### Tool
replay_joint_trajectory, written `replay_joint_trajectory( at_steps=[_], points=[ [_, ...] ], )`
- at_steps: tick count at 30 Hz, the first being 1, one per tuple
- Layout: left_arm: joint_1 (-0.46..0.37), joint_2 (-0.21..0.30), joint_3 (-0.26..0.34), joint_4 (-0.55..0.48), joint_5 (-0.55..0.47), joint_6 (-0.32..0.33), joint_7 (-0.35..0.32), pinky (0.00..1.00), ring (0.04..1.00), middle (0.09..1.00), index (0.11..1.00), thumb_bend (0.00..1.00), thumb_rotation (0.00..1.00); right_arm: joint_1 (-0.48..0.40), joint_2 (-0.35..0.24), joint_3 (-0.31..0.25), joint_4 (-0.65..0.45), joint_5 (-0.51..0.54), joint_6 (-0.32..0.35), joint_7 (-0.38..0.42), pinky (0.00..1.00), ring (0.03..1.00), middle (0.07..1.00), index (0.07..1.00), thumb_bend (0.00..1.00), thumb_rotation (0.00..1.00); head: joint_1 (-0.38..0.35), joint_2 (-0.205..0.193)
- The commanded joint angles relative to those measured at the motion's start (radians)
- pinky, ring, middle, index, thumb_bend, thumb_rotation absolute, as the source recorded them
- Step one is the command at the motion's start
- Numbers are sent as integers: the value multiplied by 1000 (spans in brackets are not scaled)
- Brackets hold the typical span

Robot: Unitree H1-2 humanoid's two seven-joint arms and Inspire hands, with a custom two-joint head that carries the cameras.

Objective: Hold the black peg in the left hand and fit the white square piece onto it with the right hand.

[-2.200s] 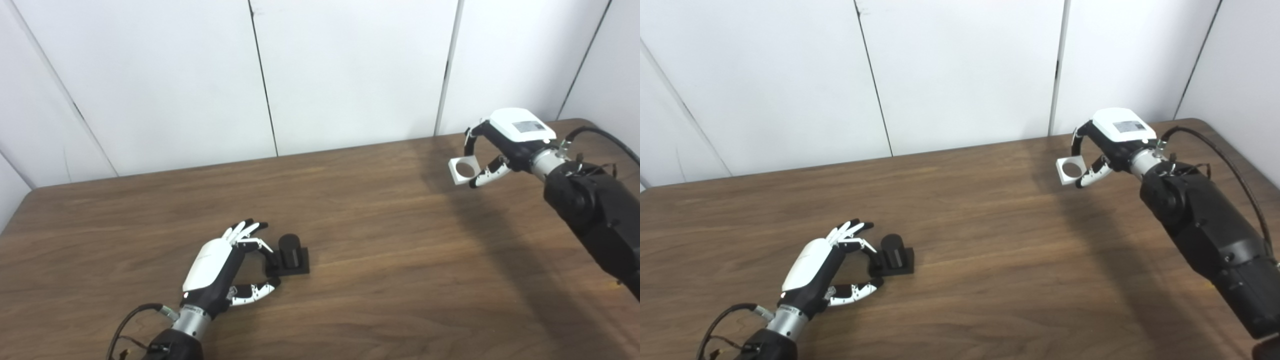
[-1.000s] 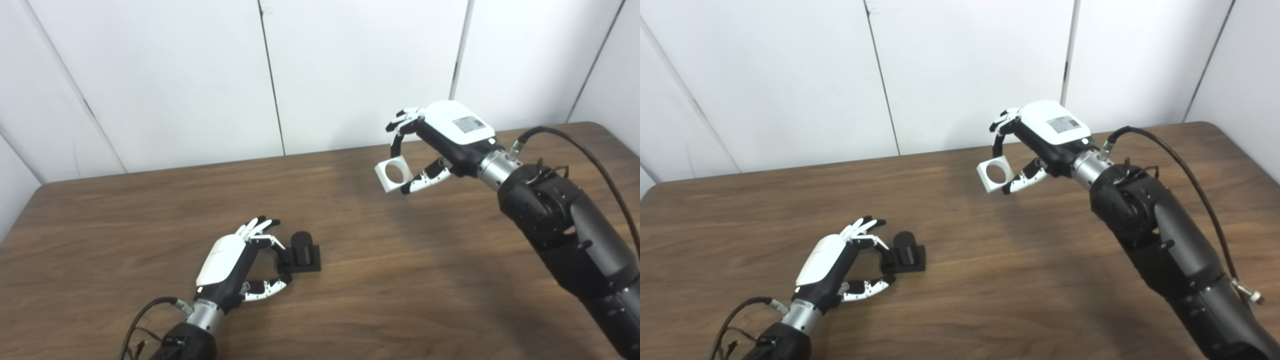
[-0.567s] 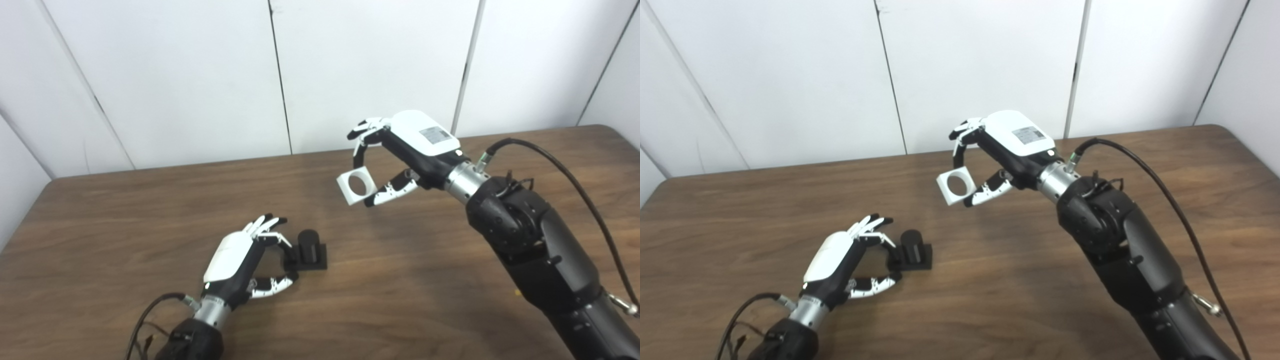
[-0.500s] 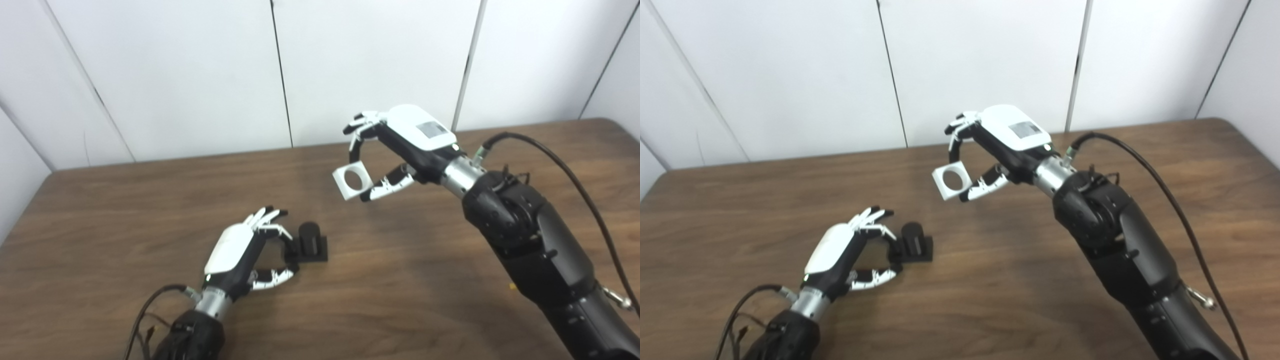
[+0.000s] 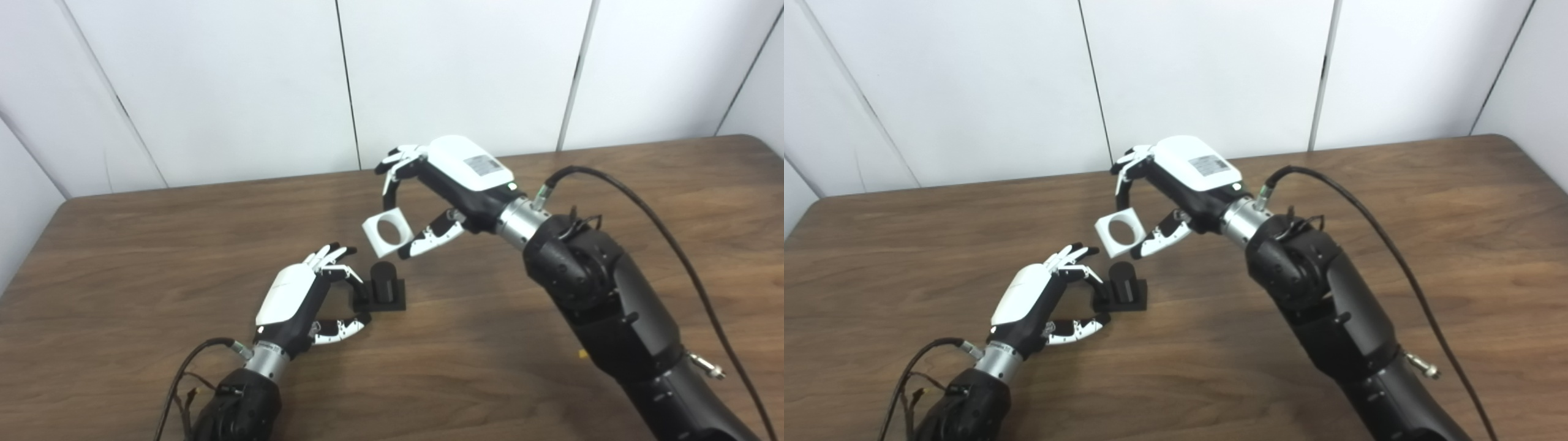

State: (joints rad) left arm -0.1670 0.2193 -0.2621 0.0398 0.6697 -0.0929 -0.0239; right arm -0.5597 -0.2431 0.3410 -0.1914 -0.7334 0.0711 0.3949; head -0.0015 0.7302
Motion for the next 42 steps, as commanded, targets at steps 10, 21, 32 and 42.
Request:
replay_joint_trajectory(
  at_steps=[10,21,32,42],
  points=[
    [-27,1,-3,-16,5,-6,13,966,976,909,483,523,64,-29,19,13,39,-12,-15,-25,854,874,793,480,519,145,7,4],
    [-25,4,-1,-26,7,1,10,965,974,908,483,523,64,-16,0,19,73,-17,-32,-31,864,875,796,481,519,144,5,8],
    [-28,1,-1,-20,5,2,11,969,976,907,483,523,62,-4,-20,26,91,-15,-48,-38,842,870,794,481,519,144,6,7],
    [-27,-2,-4,-30,11,10,6,969,975,909,483,523,63,-6,-4,43,113,-23,-41,-41,843,866,788,481,519,141,7,10]
  ],
)
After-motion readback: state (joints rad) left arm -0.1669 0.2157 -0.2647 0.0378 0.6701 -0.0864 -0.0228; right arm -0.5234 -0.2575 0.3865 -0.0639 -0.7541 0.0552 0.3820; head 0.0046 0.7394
